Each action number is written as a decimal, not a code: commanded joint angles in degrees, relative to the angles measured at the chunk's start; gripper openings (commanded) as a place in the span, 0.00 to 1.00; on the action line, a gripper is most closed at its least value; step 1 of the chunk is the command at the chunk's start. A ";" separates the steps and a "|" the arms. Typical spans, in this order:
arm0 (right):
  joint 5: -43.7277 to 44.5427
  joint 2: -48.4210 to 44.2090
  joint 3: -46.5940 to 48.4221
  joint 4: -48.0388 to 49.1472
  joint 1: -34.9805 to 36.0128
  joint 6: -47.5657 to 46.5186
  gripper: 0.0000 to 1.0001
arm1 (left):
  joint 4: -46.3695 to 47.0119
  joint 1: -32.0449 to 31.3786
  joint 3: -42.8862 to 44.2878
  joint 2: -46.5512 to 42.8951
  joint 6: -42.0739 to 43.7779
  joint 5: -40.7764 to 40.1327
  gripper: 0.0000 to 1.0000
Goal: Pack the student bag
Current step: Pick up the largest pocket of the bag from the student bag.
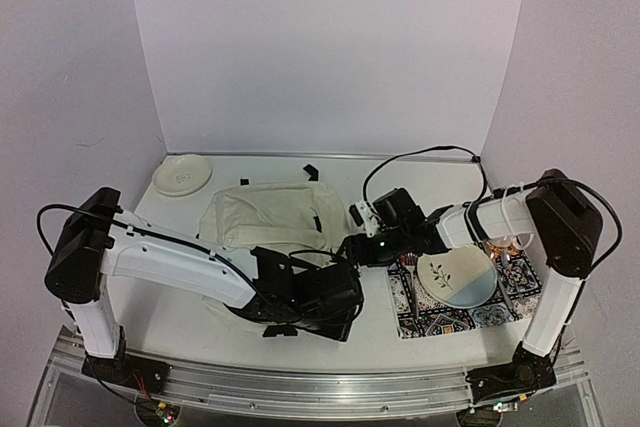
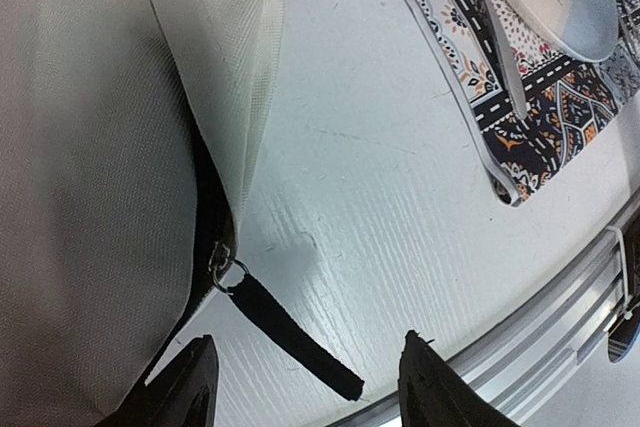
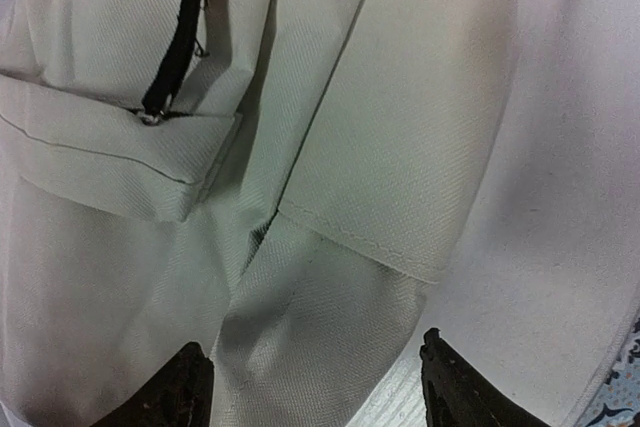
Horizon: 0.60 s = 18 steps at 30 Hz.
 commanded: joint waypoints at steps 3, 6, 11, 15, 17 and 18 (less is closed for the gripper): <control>-6.30 4.24 4.11 3.45 -0.11 2.26 0.65 | -0.16 -0.02 1.96 2.23 -1.34 -0.23 0.62; -6.92 5.21 5.46 3.65 -0.11 2.28 0.63 | -0.13 0.01 1.99 2.52 -1.71 -1.70 0.60; -7.24 5.93 6.25 3.79 -0.09 2.24 0.55 | 0.02 0.08 1.69 2.41 -2.52 -3.71 0.48; -7.13 6.16 6.45 3.84 -0.07 2.20 0.44 | 0.31 0.05 1.62 2.81 -2.53 -3.61 0.31; -6.65 6.26 6.78 3.85 -0.10 2.08 0.36 | 0.37 0.05 1.20 2.63 -2.57 -3.54 0.18; -6.25 6.26 6.97 3.79 -0.13 1.98 0.32 | 0.40 0.05 0.87 2.42 -2.63 -3.54 0.11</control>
